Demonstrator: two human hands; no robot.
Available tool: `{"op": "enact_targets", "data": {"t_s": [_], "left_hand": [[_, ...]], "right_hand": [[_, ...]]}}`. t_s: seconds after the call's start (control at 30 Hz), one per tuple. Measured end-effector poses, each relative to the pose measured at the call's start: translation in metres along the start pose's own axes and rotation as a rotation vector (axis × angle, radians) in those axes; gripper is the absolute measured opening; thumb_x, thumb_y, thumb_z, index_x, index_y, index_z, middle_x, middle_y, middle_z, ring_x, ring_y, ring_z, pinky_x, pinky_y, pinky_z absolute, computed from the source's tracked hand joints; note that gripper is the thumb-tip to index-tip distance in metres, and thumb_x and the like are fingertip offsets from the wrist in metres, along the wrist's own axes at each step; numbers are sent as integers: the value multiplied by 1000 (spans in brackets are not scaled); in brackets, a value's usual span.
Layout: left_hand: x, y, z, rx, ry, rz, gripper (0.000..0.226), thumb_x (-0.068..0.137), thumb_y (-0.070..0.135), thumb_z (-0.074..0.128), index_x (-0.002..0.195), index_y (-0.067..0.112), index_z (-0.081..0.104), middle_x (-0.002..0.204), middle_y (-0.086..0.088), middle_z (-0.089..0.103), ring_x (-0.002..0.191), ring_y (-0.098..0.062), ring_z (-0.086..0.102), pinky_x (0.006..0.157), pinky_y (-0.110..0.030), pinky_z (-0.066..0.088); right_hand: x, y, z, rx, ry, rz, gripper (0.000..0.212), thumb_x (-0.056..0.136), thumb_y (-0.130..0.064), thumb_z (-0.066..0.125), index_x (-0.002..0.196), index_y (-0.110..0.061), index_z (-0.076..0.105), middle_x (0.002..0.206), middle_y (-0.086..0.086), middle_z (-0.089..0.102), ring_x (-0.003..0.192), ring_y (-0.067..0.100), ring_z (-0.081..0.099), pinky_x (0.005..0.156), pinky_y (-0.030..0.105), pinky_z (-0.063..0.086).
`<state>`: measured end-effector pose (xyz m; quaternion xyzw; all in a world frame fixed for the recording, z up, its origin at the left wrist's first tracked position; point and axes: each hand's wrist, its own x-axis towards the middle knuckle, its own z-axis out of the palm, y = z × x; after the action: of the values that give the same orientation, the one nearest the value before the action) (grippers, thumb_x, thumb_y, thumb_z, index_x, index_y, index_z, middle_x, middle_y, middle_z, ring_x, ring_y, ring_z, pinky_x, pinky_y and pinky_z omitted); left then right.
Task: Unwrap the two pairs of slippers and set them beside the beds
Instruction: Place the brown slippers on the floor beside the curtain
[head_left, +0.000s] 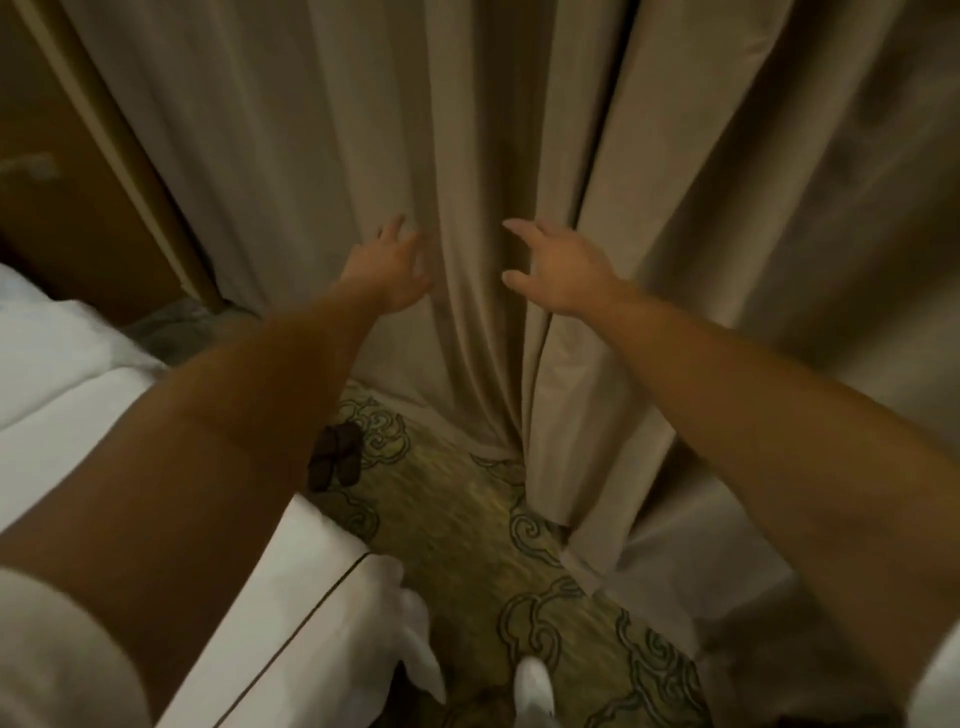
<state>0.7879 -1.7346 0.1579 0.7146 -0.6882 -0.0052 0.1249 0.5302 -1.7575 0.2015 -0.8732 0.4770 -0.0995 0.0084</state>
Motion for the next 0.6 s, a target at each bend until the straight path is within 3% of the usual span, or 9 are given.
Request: {"op": "enact_targets", "data": {"t_s": [0.13,0.33,0.6], "left_hand": [[31,-46,27,6,-43,-220,73,91,49,59,153,23,32,165,-14,16,145,-40,29,113,-54,36],[49,-144,22,60,-47,-493,72,91,55,60,152,26,33,165,-13,15,145,-41,29,111,-56,37],[83,-281,69,218,-125,-534,75,91,55,61,153,24,32,164,-16,16,143,-43,31,110,-57,39]], "right_hand": [[88,1,41,35,-80,-162,76,92,-54,54,158,-29,26,155,12,42,133,36,53,103,46,46],[211,-24,81,88,-165,-324,79,91,-52,57,158,-24,28,155,14,43,136,36,48,109,45,43],[362,-85,198,116,-258,-470,78,91,-50,59,158,-27,28,158,12,38,141,36,42,113,48,40]]}}
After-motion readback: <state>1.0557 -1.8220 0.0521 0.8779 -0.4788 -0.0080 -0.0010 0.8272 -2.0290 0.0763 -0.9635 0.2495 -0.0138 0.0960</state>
